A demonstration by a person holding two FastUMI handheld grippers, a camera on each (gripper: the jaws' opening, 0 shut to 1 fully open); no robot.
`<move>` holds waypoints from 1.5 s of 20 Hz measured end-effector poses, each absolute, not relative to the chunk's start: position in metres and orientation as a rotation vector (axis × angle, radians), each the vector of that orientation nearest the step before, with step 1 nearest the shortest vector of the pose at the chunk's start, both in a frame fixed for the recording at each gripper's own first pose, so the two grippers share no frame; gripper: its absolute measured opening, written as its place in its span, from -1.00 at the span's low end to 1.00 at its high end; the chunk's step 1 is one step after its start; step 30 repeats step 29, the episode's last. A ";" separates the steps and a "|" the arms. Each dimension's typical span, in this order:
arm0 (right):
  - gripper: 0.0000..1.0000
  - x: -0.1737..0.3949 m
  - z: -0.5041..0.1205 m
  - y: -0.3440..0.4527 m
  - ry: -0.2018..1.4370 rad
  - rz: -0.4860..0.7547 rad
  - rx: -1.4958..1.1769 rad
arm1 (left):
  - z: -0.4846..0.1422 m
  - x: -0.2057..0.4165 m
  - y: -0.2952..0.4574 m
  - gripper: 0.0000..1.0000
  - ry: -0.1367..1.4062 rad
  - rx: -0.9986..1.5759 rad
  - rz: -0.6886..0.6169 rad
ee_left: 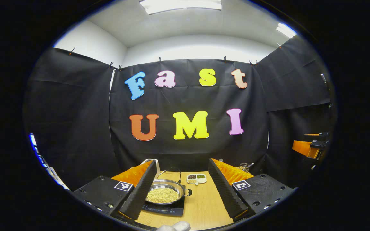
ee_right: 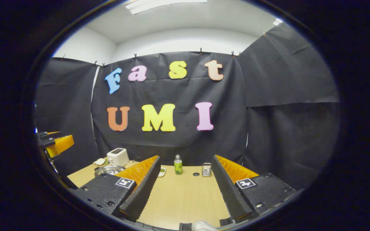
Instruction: First push the handle of the pot to place it horizontally, then grasp the pot with both hands and set it on the induction cooktop.
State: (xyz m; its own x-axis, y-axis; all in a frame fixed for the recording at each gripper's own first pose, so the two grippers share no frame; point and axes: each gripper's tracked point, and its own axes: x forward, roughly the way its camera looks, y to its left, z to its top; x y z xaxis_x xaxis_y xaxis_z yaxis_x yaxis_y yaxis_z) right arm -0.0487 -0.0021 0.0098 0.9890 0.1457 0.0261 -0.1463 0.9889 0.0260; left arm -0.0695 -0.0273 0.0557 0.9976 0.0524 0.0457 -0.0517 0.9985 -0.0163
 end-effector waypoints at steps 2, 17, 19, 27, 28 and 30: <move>0.99 -0.051 0.008 -0.003 -0.028 0.143 0.030 | 0.057 -0.071 -0.034 0.92 -0.051 -0.013 0.042; 0.99 -0.048 0.003 -0.008 -0.031 0.152 0.029 | 0.053 -0.075 -0.040 0.92 -0.041 -0.001 0.049; 1.00 -0.047 0.003 -0.004 -0.030 0.162 0.034 | 0.054 -0.075 -0.037 0.92 -0.041 -0.001 0.057; 1.00 -0.040 0.001 -0.006 -0.019 0.165 0.033 | 0.056 -0.073 -0.036 0.92 -0.037 0.007 0.070; 1.00 -0.039 0.000 -0.006 -0.019 0.166 0.034 | 0.056 -0.071 -0.037 0.92 -0.038 0.011 0.066; 1.00 -0.038 0.000 -0.006 -0.018 0.167 0.032 | 0.055 -0.070 -0.037 0.92 -0.036 0.015 0.066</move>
